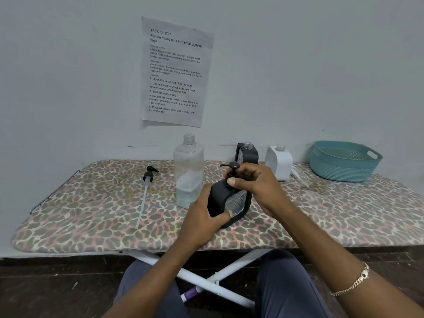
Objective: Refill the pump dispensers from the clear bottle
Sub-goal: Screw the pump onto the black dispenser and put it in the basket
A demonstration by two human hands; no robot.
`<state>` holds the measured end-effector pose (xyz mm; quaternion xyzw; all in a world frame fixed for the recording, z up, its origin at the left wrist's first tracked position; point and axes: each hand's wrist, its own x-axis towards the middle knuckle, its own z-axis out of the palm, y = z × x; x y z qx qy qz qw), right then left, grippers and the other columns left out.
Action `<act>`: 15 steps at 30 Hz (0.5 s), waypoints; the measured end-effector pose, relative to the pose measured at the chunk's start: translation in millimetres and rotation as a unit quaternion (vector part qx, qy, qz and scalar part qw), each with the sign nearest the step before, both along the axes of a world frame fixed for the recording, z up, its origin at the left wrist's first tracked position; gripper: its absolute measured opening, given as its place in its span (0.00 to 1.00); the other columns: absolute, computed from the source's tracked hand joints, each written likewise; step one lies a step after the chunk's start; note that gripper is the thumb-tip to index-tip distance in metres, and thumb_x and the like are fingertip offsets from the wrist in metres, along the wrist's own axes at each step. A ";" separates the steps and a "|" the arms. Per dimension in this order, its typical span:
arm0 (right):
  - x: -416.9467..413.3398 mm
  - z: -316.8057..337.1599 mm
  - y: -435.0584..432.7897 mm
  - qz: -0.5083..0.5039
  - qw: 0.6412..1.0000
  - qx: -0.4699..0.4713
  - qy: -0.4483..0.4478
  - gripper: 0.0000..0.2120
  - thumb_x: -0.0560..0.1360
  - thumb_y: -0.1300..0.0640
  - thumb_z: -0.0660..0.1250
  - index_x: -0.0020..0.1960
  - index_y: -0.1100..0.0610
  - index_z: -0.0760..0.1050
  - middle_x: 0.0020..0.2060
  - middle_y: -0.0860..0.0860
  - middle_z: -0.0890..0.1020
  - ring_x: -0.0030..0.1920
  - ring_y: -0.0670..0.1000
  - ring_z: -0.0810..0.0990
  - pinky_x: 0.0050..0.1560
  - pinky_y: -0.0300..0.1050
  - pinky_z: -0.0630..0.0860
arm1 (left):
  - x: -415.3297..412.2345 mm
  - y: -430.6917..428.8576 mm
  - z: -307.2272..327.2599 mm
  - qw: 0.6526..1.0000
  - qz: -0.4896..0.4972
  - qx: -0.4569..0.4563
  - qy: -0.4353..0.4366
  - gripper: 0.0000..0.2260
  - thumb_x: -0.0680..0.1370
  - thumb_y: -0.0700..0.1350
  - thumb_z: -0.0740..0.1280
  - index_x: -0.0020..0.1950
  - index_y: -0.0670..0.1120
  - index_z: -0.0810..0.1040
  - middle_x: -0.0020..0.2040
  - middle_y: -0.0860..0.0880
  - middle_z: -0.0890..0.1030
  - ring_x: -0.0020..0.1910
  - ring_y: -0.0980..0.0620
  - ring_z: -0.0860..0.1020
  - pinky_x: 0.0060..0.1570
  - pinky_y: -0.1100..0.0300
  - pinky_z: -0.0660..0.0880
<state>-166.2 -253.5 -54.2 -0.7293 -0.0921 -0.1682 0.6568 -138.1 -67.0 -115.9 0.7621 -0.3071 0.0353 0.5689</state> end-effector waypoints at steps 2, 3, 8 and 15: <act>0.9 -1.2 1.8 -0.012 1.000 0.007 -0.002 0.07 0.72 0.67 0.78 0.48 0.59 0.85 0.49 0.58 0.88 0.53 0.57 0.86 0.61 0.57 0.81 | 0.0 -0.2 -0.1 1.000 0.001 0.002 0.000 0.23 0.75 0.44 0.76 0.67 0.55 0.73 0.53 0.55 0.84 0.50 0.57 0.84 0.50 0.51 0.82; 1.3 -2.2 3.0 -0.023 1.000 0.008 -0.001 0.07 0.71 0.66 0.79 0.46 0.58 0.85 0.48 0.57 0.88 0.53 0.58 0.87 0.61 0.58 0.82 | 0.0 -0.3 -0.3 1.000 0.001 0.003 0.000 0.23 0.75 0.44 0.76 0.67 0.55 0.73 0.52 0.55 0.84 0.50 0.56 0.84 0.50 0.51 0.82; 1.3 -8.8 12.8 -0.096 0.995 -0.012 -0.029 0.17 0.67 0.60 0.84 0.41 0.57 0.74 0.40 0.51 0.81 0.54 0.60 0.84 0.56 0.61 0.81 | -0.8 -0.5 -0.1 1.000 0.000 0.004 -0.005 0.23 0.76 0.43 0.76 0.67 0.55 0.73 0.52 0.54 0.84 0.49 0.56 0.84 0.48 0.56 0.82; -0.8 -12.7 16.5 -0.113 0.993 -0.032 -0.024 0.21 0.69 0.55 0.83 0.42 0.53 0.69 0.37 0.48 0.73 0.39 0.47 0.72 0.45 0.46 0.74 | -1.5 0.1 1.4 1.000 0.002 0.011 -0.009 0.22 0.76 0.45 0.76 0.67 0.54 0.73 0.50 0.55 0.83 0.47 0.58 0.84 0.43 0.62 0.79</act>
